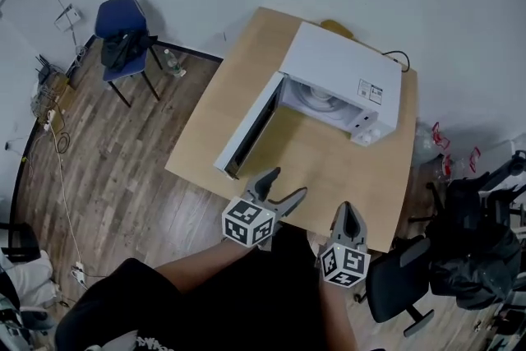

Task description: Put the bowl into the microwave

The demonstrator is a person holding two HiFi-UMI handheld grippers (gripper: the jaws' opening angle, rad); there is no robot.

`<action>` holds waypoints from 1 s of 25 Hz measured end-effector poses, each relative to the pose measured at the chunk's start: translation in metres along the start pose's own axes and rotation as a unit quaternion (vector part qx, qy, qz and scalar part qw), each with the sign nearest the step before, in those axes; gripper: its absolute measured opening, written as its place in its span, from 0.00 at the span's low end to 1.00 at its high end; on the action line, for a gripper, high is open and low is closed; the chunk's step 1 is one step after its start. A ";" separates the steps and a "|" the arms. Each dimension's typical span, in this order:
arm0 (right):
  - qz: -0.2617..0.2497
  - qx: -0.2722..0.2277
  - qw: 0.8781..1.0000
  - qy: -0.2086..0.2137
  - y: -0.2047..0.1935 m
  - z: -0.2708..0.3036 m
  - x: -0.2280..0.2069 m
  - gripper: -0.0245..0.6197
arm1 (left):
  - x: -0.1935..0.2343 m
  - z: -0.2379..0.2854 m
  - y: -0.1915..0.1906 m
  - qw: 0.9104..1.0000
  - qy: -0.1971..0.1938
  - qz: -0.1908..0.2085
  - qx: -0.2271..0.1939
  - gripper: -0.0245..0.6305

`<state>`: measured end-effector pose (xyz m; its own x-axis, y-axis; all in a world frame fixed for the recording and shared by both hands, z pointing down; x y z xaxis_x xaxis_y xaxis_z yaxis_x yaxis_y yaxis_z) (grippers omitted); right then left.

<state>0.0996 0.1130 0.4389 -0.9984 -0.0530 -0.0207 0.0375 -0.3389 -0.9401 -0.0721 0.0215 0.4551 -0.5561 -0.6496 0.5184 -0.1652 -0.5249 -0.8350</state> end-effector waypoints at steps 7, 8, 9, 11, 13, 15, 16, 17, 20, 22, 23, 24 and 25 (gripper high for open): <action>-0.015 -0.031 0.999 -0.008 0.009 -0.049 0.024 0.13 | -0.035 -0.059 0.012 0.999 -0.001 0.023 -0.049 0.27; -0.021 -0.033 0.999 -0.003 0.011 -0.052 0.026 0.13 | -0.038 -0.064 0.013 0.998 0.001 0.031 -0.054 0.20; -0.026 -0.034 0.999 0.002 0.012 -0.054 0.028 0.13 | -0.040 -0.067 0.015 0.998 0.002 0.040 -0.058 0.14; -0.035 -0.035 0.999 0.010 0.016 -0.056 0.031 0.13 | -0.046 -0.071 0.016 0.996 0.003 0.059 -0.063 0.09; -0.044 -0.039 0.998 0.016 0.018 -0.059 0.035 0.13 | -0.053 -0.073 0.014 0.995 0.002 0.081 -0.058 0.07; -0.050 -0.042 0.998 0.021 0.018 -0.062 0.039 0.13 | -0.059 -0.073 0.010 0.994 0.003 0.095 -0.047 0.07; -0.051 -0.043 0.997 0.025 0.018 -0.064 0.041 0.13 | -0.062 -0.073 0.008 0.994 0.004 0.099 -0.042 0.07; -0.051 -0.043 0.997 0.028 0.018 -0.065 0.041 0.13 | -0.065 -0.072 0.007 0.994 0.004 0.102 -0.039 0.07; -0.060 -0.041 0.997 0.027 0.016 -0.069 0.041 0.13 | -0.074 -0.070 0.004 0.992 0.002 0.120 -0.035 0.07; -0.073 -0.037 0.997 0.011 0.013 -0.071 0.039 0.13 | -0.076 -0.069 0.003 0.991 0.004 0.128 -0.032 0.07; -0.081 -0.036 0.996 0.002 0.013 -0.071 0.036 0.13 | -0.075 -0.068 0.002 0.991 0.008 0.130 -0.029 0.07; -0.085 -0.036 0.996 -0.003 0.013 -0.071 0.034 0.13 | -0.073 -0.067 0.003 0.991 0.014 0.132 -0.026 0.07; -0.087 -0.038 0.995 -0.006 0.015 -0.072 0.032 0.13 | -0.070 -0.066 0.004 0.991 0.019 0.132 -0.024 0.07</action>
<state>0.0654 0.1737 0.4002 -0.9889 -0.0107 0.1483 -0.1398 -0.2719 -0.9521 -0.0871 0.1013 0.4034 -0.6151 -0.7390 0.2749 -0.0491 -0.3121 -0.9488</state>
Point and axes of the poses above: the fingertips, and each gripper's own axes: z forward along the fingers, x to its left, y out of its top, the point moved 5 cm from there along -z, backward along the fingers, and after that the axes turned 3 degrees about -z, right-handed, at the moved point
